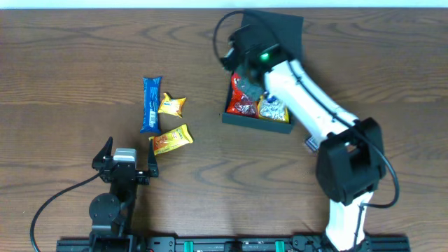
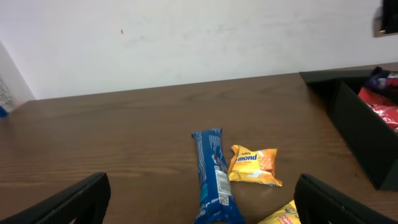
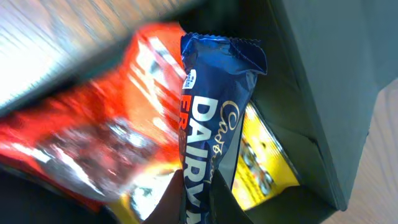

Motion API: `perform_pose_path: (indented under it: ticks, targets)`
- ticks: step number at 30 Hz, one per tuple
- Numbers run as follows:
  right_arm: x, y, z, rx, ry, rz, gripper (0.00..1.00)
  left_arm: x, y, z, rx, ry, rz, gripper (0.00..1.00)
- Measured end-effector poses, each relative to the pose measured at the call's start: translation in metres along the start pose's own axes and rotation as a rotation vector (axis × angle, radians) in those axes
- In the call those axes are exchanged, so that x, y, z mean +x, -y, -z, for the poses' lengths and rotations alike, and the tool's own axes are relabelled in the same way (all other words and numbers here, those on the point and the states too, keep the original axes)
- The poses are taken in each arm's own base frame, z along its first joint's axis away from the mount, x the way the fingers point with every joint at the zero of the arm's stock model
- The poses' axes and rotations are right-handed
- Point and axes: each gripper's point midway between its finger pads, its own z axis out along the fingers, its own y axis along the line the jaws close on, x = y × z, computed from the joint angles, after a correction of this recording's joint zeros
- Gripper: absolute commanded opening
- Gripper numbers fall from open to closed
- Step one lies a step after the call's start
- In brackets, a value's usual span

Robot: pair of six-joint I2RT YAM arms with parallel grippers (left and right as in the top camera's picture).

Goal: Pack container
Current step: 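Carry the Dairy Milk bar over the box and lower it inside, then release the bar onto the bags and withdraw the right gripper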

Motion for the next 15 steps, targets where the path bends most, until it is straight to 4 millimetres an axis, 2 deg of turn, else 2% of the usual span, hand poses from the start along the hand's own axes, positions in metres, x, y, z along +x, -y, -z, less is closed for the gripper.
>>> perform_pose_path:
  ticks: [3,6,15]
  targets:
    - [0.02,0.006,0.002,-0.106,-0.024,0.026,0.01,0.0,0.0,0.0,0.0,0.0,0.0,0.95]
    - [0.032,0.0,0.009,-0.256,0.002,0.088,0.01,0.0,0.0,0.0,0.0,0.0,0.0,0.95]
    - [0.031,-0.008,0.016,-0.389,0.125,0.266,0.01,0.0,0.0,0.0,0.0,0.0,0.0,0.95]
